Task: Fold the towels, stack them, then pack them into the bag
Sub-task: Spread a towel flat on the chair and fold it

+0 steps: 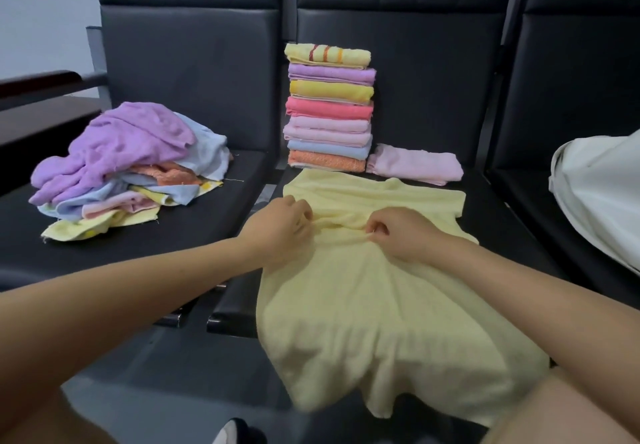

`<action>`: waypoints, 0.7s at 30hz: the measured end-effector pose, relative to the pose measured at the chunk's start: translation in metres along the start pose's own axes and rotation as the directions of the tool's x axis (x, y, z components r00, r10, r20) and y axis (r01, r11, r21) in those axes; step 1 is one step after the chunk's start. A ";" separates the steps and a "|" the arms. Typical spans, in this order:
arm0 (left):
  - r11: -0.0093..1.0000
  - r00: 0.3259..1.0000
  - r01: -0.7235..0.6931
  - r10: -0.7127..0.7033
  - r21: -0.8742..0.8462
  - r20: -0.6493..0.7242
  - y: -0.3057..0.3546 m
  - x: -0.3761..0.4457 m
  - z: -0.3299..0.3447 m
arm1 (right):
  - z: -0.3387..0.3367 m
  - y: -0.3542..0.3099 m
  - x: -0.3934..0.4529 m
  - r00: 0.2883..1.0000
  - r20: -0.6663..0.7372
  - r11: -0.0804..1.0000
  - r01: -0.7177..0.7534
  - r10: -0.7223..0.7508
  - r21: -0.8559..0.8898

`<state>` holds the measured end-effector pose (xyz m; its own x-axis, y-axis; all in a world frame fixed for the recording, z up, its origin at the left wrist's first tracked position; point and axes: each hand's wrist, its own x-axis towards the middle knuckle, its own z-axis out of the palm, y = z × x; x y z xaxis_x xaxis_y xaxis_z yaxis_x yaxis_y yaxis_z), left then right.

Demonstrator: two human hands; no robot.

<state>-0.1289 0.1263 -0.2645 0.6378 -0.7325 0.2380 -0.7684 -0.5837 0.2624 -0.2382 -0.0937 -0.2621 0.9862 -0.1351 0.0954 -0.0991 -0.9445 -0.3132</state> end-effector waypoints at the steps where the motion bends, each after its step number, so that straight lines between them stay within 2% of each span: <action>1: 1.000 0.999 0.000 -0.001 -0.030 -0.052 0.006 -0.003 -0.002 | 0.000 0.004 0.006 0.998 -0.064 0.997 -0.028 0.023 -0.071; 3: 0.998 0.997 -0.020 0.016 -0.059 -0.079 0.023 -0.013 -0.004 | -0.003 0.013 0.015 0.984 -0.161 0.982 -0.106 0.081 -0.156; 5: 0.999 0.999 -0.033 0.033 -0.009 0.043 0.040 -0.024 0.000 | -0.006 0.024 0.021 0.960 -0.241 0.972 -0.183 0.144 -0.150; 7: 0.999 0.979 -0.045 0.039 0.022 0.201 0.050 -0.030 0.008 | -0.008 0.034 0.024 0.930 -0.303 0.968 -0.241 0.210 -0.069; 8: 0.998 0.970 -0.057 0.056 -0.004 0.237 0.051 -0.030 0.012 | -0.009 0.038 0.025 0.918 -0.316 0.966 -0.259 0.238 -0.023; 12: 0.987 0.964 -0.157 0.157 -0.019 0.214 0.042 -0.017 0.020 | -0.010 0.040 0.019 0.913 -0.319 0.967 -0.242 0.253 0.075; 14: 0.992 0.981 -0.118 0.123 -0.037 0.148 0.034 -0.009 0.021 | -0.010 0.030 0.013 0.924 -0.312 0.974 -0.192 0.219 0.117; 18: 0.974 0.993 0.118 -0.118 -0.192 0.010 0.016 0.010 0.018 | -0.016 -0.007 -0.009 0.959 -0.213 0.965 -0.139 0.187 0.222; 19: 0.954 0.983 0.175 -0.183 -0.242 -0.010 0.012 0.015 0.017 | -0.017 -0.016 -0.015 0.975 -0.129 0.961 -0.146 0.180 0.236; 21: 0.905 0.957 0.260 -0.288 -0.337 -0.034 0.004 0.025 0.012 | -0.016 -0.030 -0.027 0.980 0.129 0.966 -0.174 0.151 0.192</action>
<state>-0.1166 0.1022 -0.2685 0.8335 -0.5208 0.1844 -0.5113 -0.6008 0.6144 -0.2644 -0.0661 -0.2403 0.9687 -0.2364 -0.0760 -0.2422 -0.8312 -0.5004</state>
